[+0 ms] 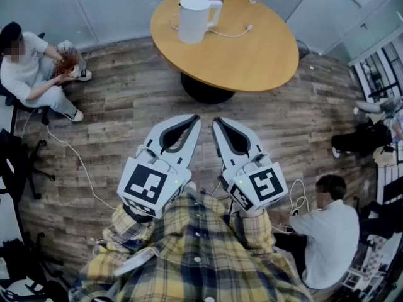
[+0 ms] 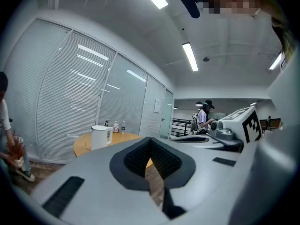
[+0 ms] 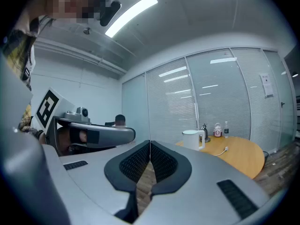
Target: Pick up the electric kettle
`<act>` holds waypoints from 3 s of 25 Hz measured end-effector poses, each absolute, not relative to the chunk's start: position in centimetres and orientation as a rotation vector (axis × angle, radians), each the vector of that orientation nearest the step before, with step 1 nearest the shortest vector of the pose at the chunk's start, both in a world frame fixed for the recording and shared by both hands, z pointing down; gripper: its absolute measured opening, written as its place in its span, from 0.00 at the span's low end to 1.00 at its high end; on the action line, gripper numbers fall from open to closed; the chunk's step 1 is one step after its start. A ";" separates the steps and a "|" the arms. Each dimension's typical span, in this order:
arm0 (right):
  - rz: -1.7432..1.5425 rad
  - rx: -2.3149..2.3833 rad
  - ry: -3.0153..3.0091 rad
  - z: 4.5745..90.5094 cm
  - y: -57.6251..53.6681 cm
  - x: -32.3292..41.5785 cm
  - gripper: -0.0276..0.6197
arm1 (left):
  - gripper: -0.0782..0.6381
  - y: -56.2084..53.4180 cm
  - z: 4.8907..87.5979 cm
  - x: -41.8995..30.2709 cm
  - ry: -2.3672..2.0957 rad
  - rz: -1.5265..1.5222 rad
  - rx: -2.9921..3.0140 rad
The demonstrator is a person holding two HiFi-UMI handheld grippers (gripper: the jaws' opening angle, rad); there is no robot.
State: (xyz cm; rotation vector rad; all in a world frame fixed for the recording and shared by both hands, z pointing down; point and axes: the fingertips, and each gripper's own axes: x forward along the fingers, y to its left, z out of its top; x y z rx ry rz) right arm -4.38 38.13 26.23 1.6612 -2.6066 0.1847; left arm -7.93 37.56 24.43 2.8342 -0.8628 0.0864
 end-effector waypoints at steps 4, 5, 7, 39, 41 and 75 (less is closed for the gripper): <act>0.182 1.662 -2.609 26.1 38.4 -4.2 0.09 | 0.11 38.0 24.4 -7.8 -0.865 0.086 2.834; 0.183 1.661 -2.610 26.1 38.5 -4.2 0.09 | 0.11 38.0 24.3 -7.8 -0.866 0.085 2.834; 0.185 1.653 -2.615 26.1 38.7 -4.3 0.09 | 0.11 38.1 24.3 -7.8 -0.873 0.084 2.833; 0.228 1.645 -2.573 28.3 27.4 -2.4 0.09 | 0.11 25.7 25.9 -7.1 -0.914 0.094 2.821; 0.229 1.656 -2.563 28.3 25.2 -2.3 0.09 | 0.11 23.2 25.7 -7.2 -0.912 0.090 2.825; 0.310 1.737 -2.486 29.9 6.3 0.7 0.09 | 0.11 3.9 27.6 -7.9 -0.922 0.142 2.789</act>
